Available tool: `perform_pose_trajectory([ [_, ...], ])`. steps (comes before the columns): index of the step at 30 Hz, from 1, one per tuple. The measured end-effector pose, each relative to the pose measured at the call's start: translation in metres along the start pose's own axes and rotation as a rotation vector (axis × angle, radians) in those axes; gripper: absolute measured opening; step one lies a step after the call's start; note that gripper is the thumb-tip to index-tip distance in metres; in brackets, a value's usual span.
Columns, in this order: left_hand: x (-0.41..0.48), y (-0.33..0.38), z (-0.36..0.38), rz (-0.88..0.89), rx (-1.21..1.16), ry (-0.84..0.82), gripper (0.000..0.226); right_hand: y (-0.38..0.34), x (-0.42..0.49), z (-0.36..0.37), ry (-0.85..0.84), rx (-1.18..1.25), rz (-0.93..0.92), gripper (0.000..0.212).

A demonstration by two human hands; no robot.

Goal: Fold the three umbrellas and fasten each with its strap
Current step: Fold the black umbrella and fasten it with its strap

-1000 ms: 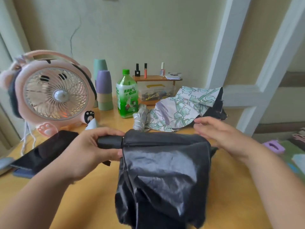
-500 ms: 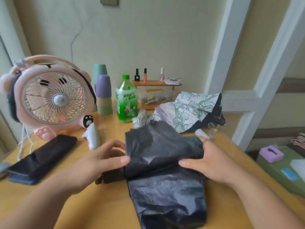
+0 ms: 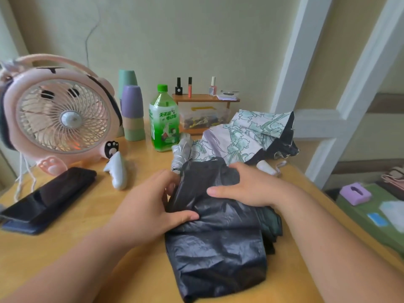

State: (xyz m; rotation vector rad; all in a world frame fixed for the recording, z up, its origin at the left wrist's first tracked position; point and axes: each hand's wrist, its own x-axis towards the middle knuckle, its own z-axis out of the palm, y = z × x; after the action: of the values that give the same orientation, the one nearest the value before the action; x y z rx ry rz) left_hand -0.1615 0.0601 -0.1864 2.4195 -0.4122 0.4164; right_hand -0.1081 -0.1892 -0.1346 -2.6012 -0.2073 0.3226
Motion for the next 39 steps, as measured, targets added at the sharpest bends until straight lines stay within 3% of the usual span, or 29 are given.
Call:
perform_pose_trajectory([
  [3,-0.004,0.0,-0.001,-0.216,-0.028,-0.054,0.075,0.007,0.003,0.013,0.054,0.11,-0.041,0.112],
  [5,-0.002,0.001,-0.006,-0.326,-0.031,-0.224,0.076,0.01,0.001,0.021,0.154,0.189,-0.095,0.097],
  [8,0.002,0.01,-0.01,-0.195,-0.02,-0.48,0.048,0.011,0.0,0.027,0.265,0.275,-0.195,0.079],
  [12,0.003,0.016,-0.011,-0.163,-0.086,-0.472,0.043,0.01,-0.004,0.021,0.353,0.323,-0.252,0.065],
  [16,0.015,0.032,-0.03,-0.136,0.064,-0.303,0.045,-0.006,-0.017,-0.001,0.56,0.411,-0.434,0.05],
  [20,0.036,0.062,-0.07,0.366,0.4,0.237,0.046,-0.028,-0.045,-0.044,0.995,0.381,-0.811,0.05],
  [23,0.046,0.065,-0.09,0.549,0.478,0.453,0.052,-0.034,-0.058,-0.059,1.196,0.224,-1.05,0.053],
  [26,0.041,0.052,-0.077,0.517,0.469,0.406,0.054,-0.027,-0.057,-0.042,1.093,0.241,-1.03,0.052],
  [30,0.001,0.023,-0.022,0.403,0.315,0.132,0.056,-0.005,-0.053,-0.001,0.685,0.322,-0.647,0.042],
  [33,-0.019,0.013,-0.003,0.099,0.097,-0.099,0.062,0.008,-0.047,0.017,0.561,0.223,-0.406,0.034],
  [35,-0.022,0.011,-0.001,-0.011,-0.038,-0.214,0.053,0.009,-0.043,0.022,0.496,0.284,-0.379,0.025],
  [37,-0.02,0.014,-0.002,-0.071,-0.136,-0.224,0.046,0.01,-0.039,0.023,0.47,0.32,-0.395,0.019],
  [39,-0.018,0.017,-0.005,-0.146,-0.151,-0.218,0.054,0.011,-0.036,0.021,0.391,0.379,-0.363,0.013],
])
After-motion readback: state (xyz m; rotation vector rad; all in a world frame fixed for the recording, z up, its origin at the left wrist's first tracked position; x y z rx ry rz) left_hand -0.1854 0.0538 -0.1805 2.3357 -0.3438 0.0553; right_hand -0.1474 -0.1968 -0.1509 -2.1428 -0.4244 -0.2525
